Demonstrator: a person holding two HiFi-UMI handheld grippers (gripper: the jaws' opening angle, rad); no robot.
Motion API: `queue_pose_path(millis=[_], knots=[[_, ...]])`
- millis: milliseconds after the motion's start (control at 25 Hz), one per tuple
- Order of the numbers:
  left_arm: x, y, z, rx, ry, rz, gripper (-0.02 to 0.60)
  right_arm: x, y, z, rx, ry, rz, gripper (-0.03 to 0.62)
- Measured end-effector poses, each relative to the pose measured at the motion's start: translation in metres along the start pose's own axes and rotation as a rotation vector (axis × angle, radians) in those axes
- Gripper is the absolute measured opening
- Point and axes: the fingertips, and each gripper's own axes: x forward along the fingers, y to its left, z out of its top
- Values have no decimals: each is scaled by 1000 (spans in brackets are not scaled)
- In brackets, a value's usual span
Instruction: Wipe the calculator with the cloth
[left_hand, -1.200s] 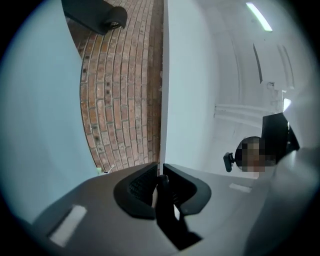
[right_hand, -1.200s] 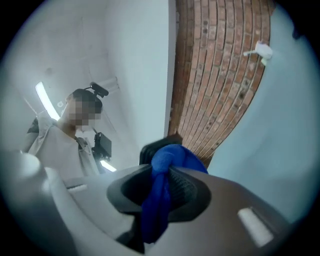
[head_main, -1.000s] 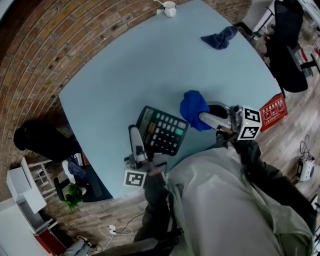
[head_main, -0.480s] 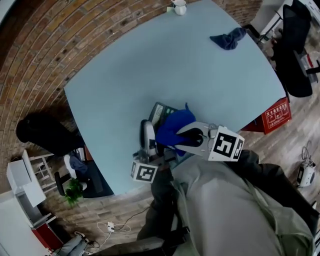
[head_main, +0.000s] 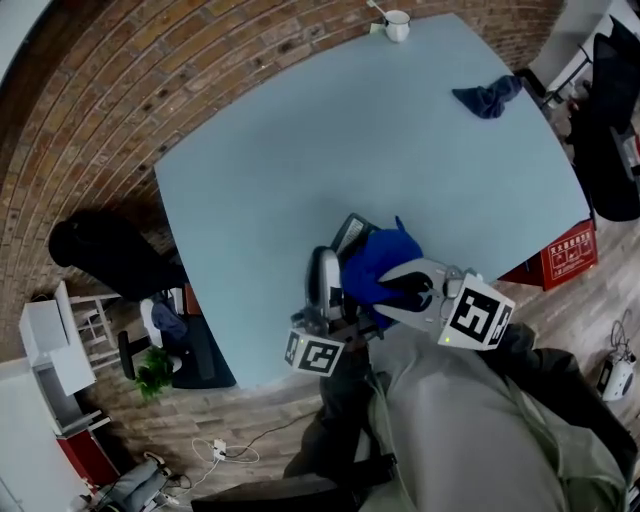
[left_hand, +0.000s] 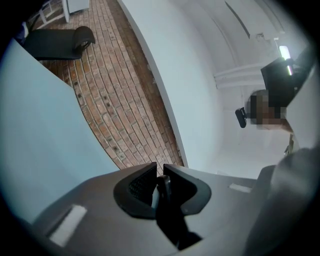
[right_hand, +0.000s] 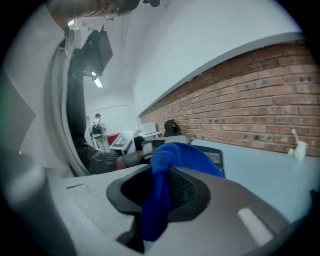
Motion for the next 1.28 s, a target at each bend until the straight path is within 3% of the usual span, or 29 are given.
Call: queue_pose_path(millis=[80, 200, 280, 360, 440, 600, 680, 760, 920, 1000, 1160, 1280], knots=[[0, 0, 3, -10, -8, -9, 38, 4, 6, 5, -16, -35, 21, 91], [-1, -2, 5, -15, -12, -20, 41, -10, -36, 1, 46, -88, -119, 91], [-1, -4, 2, -22, -5, -24, 41, -23, -67, -8, 83, -51, -223, 92], [0, -4, -2, -30, -3, -18, 41, -27, -75, -12, 74, -1, -252, 91], [2, -2, -3, -29, -4, -8, 41, -19, -57, -10, 48, 27, -190, 91], [2, 5, -1, -16, -1, 6, 40, 7, 13, -1, 16, 27, 67, 91], [1, 8, 0, -26, -10, 11, 39, 11, 18, -1, -3, 5, 87, 92], [-1, 10, 2, -39, -18, 14, 41, 5, -6, -4, 25, -23, 25, 92], [-2, 7, 1, -35, -9, 8, 41, -23, -73, -23, 103, 9, -191, 91], [-1, 6, 1, -39, -9, 5, 41, -34, -84, -29, 138, 13, -224, 91], [1, 6, 3, -40, -15, -7, 40, -29, -46, -23, 94, 53, -129, 92], [3, 7, 4, -43, -33, -7, 38, -15, 6, -13, 57, 64, 64, 92]])
